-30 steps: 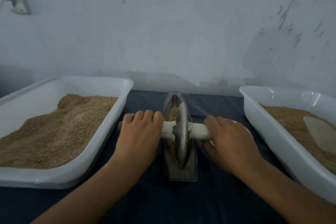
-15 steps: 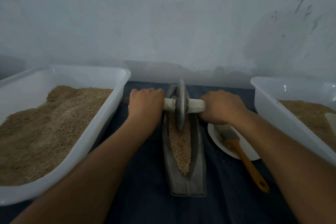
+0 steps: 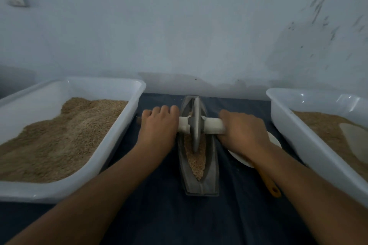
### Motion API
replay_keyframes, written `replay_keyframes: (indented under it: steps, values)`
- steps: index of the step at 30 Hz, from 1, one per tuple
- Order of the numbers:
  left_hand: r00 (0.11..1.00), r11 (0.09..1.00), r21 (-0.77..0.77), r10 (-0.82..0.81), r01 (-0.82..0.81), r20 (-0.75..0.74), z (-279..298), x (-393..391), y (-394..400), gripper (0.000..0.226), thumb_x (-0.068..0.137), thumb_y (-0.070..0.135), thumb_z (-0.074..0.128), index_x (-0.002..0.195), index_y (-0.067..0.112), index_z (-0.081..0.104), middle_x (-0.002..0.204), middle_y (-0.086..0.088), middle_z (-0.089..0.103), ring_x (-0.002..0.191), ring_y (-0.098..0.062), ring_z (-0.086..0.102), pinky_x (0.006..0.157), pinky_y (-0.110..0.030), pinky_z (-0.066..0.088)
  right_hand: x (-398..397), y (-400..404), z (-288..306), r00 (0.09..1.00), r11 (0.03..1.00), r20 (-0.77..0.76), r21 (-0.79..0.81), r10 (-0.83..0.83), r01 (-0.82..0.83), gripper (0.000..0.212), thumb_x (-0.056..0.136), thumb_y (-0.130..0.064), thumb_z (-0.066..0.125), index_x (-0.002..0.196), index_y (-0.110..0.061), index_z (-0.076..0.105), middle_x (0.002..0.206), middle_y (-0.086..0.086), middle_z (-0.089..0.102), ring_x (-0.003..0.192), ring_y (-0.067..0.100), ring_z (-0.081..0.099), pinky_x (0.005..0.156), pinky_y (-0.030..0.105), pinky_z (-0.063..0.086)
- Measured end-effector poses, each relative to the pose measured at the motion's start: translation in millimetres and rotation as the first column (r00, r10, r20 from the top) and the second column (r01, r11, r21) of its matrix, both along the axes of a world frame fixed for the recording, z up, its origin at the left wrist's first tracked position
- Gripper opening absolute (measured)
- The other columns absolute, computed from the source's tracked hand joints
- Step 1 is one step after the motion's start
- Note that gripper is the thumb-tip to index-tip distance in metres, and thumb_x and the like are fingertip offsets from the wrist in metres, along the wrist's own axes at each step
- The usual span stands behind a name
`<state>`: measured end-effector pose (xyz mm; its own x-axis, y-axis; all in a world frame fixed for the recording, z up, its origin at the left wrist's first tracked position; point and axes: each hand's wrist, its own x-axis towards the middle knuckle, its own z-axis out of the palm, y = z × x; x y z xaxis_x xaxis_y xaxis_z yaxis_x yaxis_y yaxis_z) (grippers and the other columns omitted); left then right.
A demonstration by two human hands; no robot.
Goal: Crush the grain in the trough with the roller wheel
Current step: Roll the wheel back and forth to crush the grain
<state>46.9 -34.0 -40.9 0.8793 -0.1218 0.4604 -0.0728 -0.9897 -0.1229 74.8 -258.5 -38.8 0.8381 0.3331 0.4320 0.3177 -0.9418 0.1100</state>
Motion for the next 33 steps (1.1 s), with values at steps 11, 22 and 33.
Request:
replay_keyframes:
  steps: [11,22,33]
  values:
    - [0.995,0.996,0.015,-0.091,0.091,0.035,-1,-61,5,0.041,0.087,0.037,0.064,0.107,0.027,0.030,0.109,0.004,0.049,0.101,-0.018,0.050,0.085,-0.034,0.034,-70,-11,-3,0.966,0.989,0.212,-0.013,0.147,-0.147,0.031,0.076,-0.030,0.078,0.093,-0.017,0.057,0.079,0.002,0.057,0.064,0.023,0.051,0.060,0.033,0.028]
    - [0.999,0.999,0.028,0.037,-0.037,-0.005,-2,23,2,0.031,0.087,0.021,0.065,0.090,0.025,0.034,0.088,0.004,0.058,0.080,-0.020,0.058,0.071,-0.034,0.030,22,4,5,0.994,0.997,-0.079,-0.044,-0.073,0.069,0.027,0.081,-0.055,0.062,0.080,-0.032,0.047,0.076,-0.009,0.054,0.066,0.018,0.053,0.056,0.031,0.034]
    - [0.998,0.997,0.060,0.056,-0.055,-0.011,13,65,-5,0.010,0.091,0.019,0.060,0.093,0.026,0.053,0.083,0.005,0.056,0.075,-0.018,0.052,0.074,-0.033,0.029,69,5,32,0.857,0.998,-0.512,-0.004,-0.061,0.069,0.022,0.064,-0.049,0.067,0.072,-0.028,0.065,0.073,-0.005,0.066,0.066,0.014,0.063,0.054,0.026,0.042]
